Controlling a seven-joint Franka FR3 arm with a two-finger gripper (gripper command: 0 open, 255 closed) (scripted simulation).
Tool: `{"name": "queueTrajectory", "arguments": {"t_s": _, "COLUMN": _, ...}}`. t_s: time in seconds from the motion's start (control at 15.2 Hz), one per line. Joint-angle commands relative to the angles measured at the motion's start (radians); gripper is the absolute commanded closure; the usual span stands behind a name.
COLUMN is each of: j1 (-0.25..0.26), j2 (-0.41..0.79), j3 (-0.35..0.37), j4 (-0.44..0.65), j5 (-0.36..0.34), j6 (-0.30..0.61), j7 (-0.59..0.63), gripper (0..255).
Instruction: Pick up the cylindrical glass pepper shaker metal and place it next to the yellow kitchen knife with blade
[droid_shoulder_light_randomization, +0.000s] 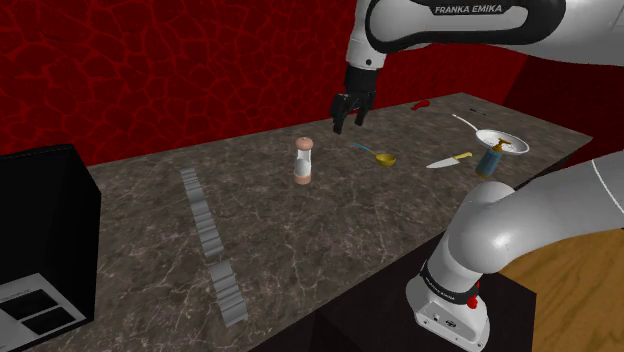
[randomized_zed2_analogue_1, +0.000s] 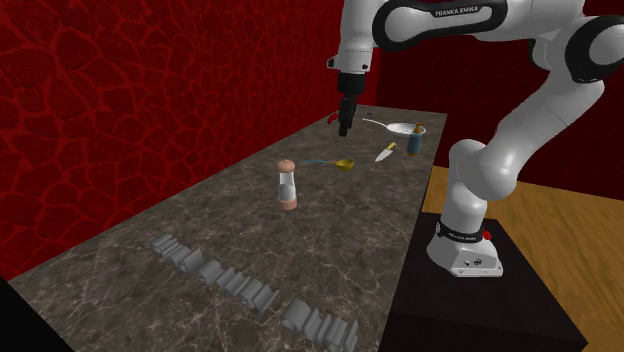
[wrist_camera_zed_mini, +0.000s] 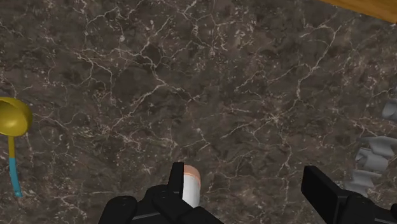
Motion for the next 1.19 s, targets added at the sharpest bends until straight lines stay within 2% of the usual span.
{"name": "queueTrajectory", "arguments": {"t_s": 0.0, "j1": -0.003, "j2": 0.073, "j3": -0.003, "j4": 0.016, "j5": -0.024, "j6": 0.056, "j7": -0.020, "gripper": 0}}
{"name": "queueTrajectory", "arguments": {"t_s": 0.59, "j1": -0.017, "j2": 0.394, "j3": -0.001, "j4": 0.138, "j5": -0.126, "j6": 0.248, "j7": -0.062, "gripper": 0}}
{"name": "queueTrajectory", "arguments": {"t_s": 0.99, "j1": -0.025, "j2": 0.618, "j3": -0.001, "j4": 0.276, "j5": -0.202, "j6": 0.330, "j7": -0.072, "gripper": 0}}
{"name": "queueTrajectory", "arguments": {"t_s": 1.12, "j1": -0.026, "j2": 0.643, "j3": -0.002, "j4": 0.283, "j5": -0.210, "j6": 0.349, "j7": -0.072, "gripper": 0}}
